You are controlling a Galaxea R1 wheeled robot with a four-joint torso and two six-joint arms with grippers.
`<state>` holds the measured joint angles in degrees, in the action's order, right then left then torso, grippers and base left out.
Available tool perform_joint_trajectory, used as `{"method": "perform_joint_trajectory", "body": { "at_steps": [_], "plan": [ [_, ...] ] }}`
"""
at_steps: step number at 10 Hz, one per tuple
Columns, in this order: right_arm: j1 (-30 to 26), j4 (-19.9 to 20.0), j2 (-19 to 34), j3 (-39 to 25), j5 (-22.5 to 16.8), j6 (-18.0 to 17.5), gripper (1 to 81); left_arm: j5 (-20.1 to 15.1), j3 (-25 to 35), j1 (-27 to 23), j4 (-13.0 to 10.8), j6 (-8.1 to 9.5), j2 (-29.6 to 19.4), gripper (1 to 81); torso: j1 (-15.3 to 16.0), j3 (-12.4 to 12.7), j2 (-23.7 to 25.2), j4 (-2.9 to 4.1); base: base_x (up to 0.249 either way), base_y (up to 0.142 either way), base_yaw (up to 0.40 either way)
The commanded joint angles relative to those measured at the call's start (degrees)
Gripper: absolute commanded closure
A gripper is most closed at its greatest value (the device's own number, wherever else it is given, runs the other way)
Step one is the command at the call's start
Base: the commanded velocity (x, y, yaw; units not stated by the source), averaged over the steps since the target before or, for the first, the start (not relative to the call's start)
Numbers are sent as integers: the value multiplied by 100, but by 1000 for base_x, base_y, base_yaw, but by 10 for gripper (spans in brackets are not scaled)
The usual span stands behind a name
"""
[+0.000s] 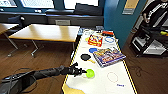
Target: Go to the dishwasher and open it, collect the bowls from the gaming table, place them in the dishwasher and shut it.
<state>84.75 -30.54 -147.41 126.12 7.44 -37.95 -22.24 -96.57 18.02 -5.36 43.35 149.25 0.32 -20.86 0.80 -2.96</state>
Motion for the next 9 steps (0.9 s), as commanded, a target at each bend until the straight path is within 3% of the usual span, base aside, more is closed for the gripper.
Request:
{"method": "perform_joint_trajectory", "body": {
  "at_steps": [1,6,9],
  "plan": [
    [-67,-84,148,-19,-295,7,811,-132,-274,-874,80,112,228,10,0,0,0,0,0,0,0],
    [-85,-84,69,-19,-339,7,811,-149,-1056,-882,53,112,1019,10,0,0,0,0,0,0,0],
    [-94,-75,51,-19,-331,7,811,-149,-1136,-874,44,104,1152,10,0,-2,-2,0,0,0,0]
  ]
}}
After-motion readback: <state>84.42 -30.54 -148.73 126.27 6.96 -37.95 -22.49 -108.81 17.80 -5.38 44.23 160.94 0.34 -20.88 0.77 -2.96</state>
